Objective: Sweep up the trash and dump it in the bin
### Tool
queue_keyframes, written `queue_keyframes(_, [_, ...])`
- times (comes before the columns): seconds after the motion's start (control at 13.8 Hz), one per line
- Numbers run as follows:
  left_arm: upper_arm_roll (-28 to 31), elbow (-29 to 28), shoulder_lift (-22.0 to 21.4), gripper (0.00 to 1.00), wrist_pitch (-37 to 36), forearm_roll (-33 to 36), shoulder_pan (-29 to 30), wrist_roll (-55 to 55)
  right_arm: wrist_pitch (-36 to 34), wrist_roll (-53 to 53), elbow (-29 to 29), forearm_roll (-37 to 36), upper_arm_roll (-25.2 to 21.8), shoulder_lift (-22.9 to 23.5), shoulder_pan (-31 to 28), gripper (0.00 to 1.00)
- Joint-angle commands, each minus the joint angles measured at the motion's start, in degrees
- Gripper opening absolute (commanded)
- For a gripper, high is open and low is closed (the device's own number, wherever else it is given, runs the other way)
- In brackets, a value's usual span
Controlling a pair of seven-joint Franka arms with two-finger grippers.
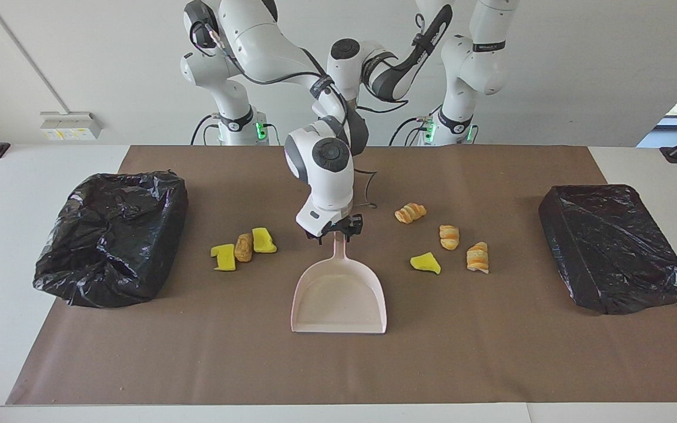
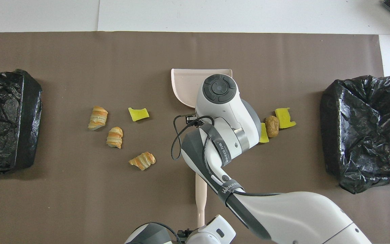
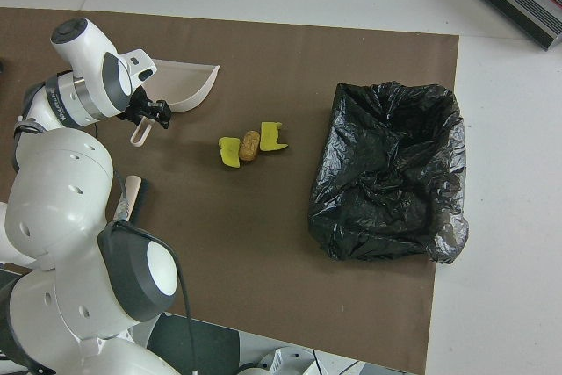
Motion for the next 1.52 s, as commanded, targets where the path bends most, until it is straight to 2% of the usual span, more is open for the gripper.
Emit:
queue_keyframes(0.0, [1.1,-0.1,0.5,0.78,0.2,-1.1,-0.8,-0.5,-1.1,-1.5,-0.1,0.3,0.1,-0.3,-0.9,0.0])
queue_keyframes(0.14, [1.3,0.1,0.6,0.72,-0.1,-1.0,-0.6,-0.4,-1.8,-4.0,0.3,0.2,0.0,-0.3,-1.8,0.0])
queue_keyframes(0.29, [1.4,1.2,0.8,0.69,-0.1,-0.5,0.4,-0.3,-1.8,-16.4,0.4,0.6,0.1,-1.2,-3.8,0.0])
queue_keyframes(0.36, [1.4,1.3,0.8,0.6,-0.2,-0.4,0.4,-0.4,-2.0,-22.2,0.1,1.0,0.0,-2.7,-4.9,0.0])
queue_keyframes(0.43, [1.5,1.5,0.8,0.57,-0.2,-0.4,0.4,-0.3,-2.3,-26.7,-0.5,1.2,0.0,-4.4,-6.2,0.0])
queue_keyframes(0.51, [1.5,1.5,0.8,0.46,-0.2,-0.4,0.7,-0.2,-4.4,-31.7,-0.8,1.1,0.0,-6.0,-7.8,0.0])
queue_keyframes(0.65, [1.4,1.4,0.7,0.35,-0.4,-0.3,0.9,-0.1,-9.1,-41.9,-1.2,1.1,-0.1,-9.6,-9.7,0.0])
queue_keyframes(0.87, [1.4,1.3,0.7,0.34,-0.9,-0.3,1.1,0.1,-16.9,-54.9,-3.7,0.7,-0.2,-16.3,-12.4,0.0])
queue_keyframes(0.94, [1.4,1.3,0.7,0.31,-1.1,-0.3,1.0,0.1,-17.6,-57.6,-4.8,0.2,-0.2,-17.7,-13.0,0.0])
queue_keyframes(1.01, [1.4,1.3,0.7,0.24,-1.3,-0.3,1.3,0.2,-17.9,-60.3,-5.9,0.1,-0.2,-18.8,-13.8,0.0])
queue_keyframes(1.08, [1.5,1.4,0.7,0.0,-2.5,-0.3,1.8,0.7,-18.5,-63.3,-6.6,-0.3,-0.3,-19.4,-14.0,0.0])
queue_keyframes(1.23, [1.6,1.4,0.4,0.0,-4.8,-0.3,2.3,3.5,-18.8,-65.8,-9.8,-4.9,-0.2,-21.4,-13.9,0.0])
queue_keyframes(1.44, [1.8,3.3,-0.6,0.0,-8.3,0.4,5.5,5.2,-16.5,-70.2,-11.7,-5.6,-0.2,-22.0,-14.5,0.0])
